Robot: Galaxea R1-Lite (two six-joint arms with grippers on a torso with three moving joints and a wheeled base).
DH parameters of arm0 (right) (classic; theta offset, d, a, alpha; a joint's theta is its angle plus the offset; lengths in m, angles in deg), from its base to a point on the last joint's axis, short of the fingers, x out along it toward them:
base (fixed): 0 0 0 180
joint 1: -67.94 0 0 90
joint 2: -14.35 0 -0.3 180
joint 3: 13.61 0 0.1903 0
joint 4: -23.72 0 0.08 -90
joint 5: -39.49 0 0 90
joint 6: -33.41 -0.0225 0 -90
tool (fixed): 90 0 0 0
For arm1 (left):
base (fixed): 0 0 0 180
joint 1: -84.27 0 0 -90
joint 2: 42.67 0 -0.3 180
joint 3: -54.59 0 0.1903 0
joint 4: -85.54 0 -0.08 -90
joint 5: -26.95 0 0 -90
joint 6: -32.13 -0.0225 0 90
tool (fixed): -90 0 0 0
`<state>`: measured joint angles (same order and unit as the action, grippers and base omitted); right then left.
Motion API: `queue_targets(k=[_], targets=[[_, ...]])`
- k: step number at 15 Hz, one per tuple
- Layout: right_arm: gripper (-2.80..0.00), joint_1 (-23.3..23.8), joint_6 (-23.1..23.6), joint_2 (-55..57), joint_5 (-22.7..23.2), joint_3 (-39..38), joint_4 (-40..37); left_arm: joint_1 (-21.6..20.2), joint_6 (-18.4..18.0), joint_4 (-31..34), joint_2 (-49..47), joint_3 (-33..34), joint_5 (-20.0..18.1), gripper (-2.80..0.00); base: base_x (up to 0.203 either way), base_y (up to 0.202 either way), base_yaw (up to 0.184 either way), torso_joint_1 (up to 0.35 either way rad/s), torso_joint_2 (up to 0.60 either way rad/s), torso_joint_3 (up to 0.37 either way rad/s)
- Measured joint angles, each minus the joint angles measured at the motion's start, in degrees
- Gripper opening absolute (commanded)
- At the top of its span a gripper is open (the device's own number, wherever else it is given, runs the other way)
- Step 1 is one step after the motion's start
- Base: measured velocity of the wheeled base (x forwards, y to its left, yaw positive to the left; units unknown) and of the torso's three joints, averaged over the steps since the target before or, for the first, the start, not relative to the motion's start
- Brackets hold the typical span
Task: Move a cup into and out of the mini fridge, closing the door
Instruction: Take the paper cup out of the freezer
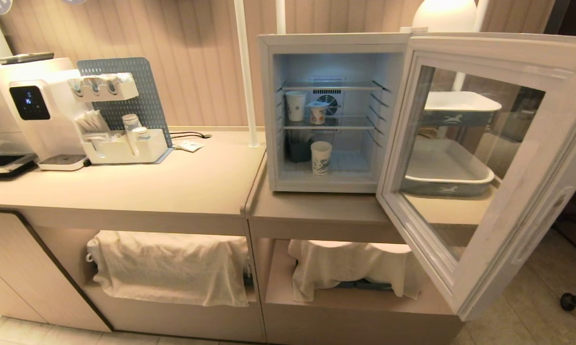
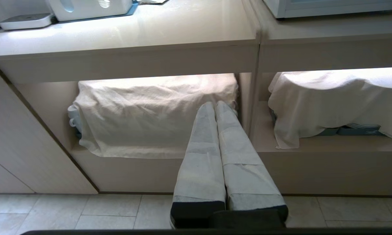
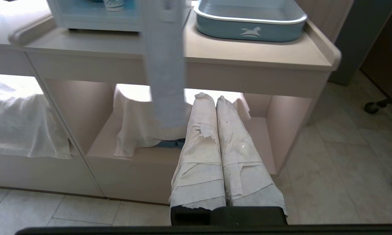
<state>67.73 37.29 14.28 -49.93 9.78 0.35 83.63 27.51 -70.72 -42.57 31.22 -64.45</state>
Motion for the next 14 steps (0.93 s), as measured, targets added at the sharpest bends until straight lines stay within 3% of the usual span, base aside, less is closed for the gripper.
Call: queue_targets(k=[14], targets=[[-2.80,0.0,0.0,0.0,0.0,0.0,0.0,0.0,0.5,-0.2,0.0,0.0,0.1,-2.80,0.000,0.193,0.000,0.001,0.00,0.003]])
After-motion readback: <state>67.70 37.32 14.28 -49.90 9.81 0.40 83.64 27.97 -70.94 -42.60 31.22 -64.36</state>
